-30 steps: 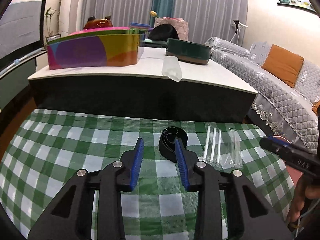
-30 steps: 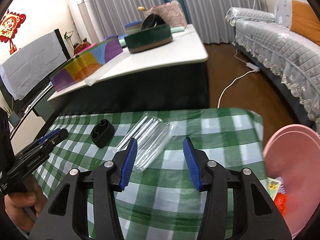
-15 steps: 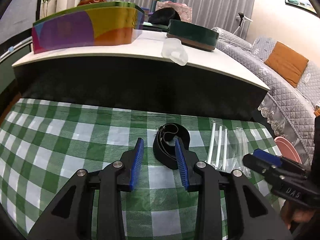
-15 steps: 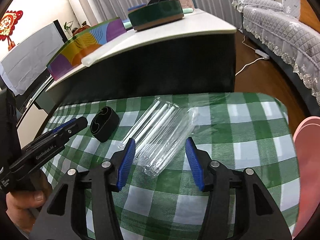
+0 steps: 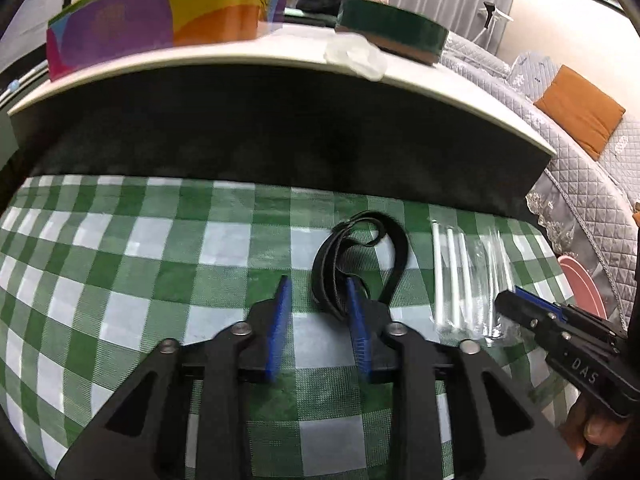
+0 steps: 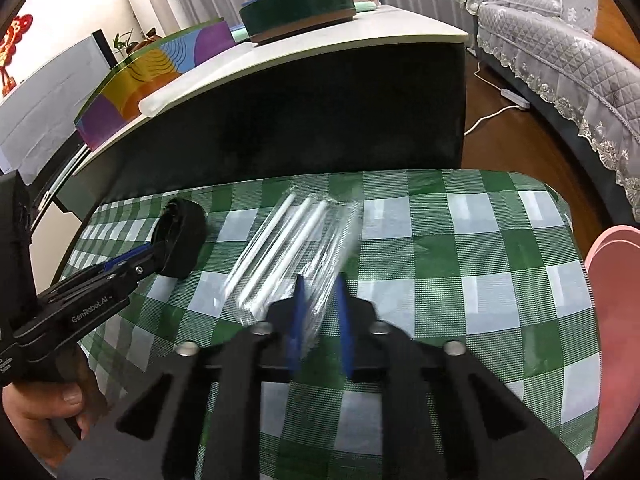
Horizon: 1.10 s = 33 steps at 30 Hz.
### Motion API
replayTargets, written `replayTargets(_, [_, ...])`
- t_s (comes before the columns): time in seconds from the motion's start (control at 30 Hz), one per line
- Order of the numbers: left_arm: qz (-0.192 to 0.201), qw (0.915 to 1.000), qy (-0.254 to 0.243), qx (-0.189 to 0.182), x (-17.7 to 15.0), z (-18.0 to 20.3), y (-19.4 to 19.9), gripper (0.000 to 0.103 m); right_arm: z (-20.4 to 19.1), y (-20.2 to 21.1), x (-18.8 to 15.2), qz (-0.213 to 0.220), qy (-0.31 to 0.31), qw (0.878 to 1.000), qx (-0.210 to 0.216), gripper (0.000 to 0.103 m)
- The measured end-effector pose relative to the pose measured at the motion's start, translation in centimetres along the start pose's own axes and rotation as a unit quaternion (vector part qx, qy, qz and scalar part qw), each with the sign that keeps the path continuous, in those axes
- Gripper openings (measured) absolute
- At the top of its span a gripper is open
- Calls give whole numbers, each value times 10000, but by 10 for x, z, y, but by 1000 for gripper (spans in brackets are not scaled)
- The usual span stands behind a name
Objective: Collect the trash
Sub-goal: 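Close left tool on black rubber band while right tool grasps clear tubes, then carry black band in left tool and clear tubes in right tool over pink bin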
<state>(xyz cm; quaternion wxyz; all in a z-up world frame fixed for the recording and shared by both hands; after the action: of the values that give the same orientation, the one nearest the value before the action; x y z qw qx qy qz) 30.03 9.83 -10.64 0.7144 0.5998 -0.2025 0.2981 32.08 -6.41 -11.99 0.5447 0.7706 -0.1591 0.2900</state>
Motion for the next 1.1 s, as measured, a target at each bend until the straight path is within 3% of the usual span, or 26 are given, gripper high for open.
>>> replayTargets(0.07, [-39, 10000, 32, -8, -1, 0, -2, 11, 1, 2, 1, 35, 30, 10000, -48, 4])
replayTargets(0.17, [11, 10000, 38, -66, -2, 4, 2, 3, 1, 7, 3, 123, 43, 9999, -63, 3])
replayTargets(0.6, [325, 9994, -135, -59, 6, 24, 27, 2, 4, 44, 14, 554, 153, 9983, -99, 2])
replayTargets(0.87, [633, 9976, -279, -102, 10, 37, 60, 2, 5, 91, 19, 1010, 580, 9926, -340, 2])
replayTargets(1.1, [901, 9946, -478, -175, 11, 52, 94, 2, 16, 143, 22, 1285, 538, 9894, -414, 2])
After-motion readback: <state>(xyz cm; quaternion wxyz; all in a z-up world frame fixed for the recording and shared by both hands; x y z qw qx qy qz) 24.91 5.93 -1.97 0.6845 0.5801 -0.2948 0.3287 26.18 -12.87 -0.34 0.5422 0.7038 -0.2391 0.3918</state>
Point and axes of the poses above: each gripper's, at about its wrist camera, not at the fingertips, and y roughly against the way its jaws point, z to its right, x to its top, the point moved 8 cm from there along -y, roughly the way its jaws point, and after that the axes turned 2 degrees about -x, right-handed, at the moved point
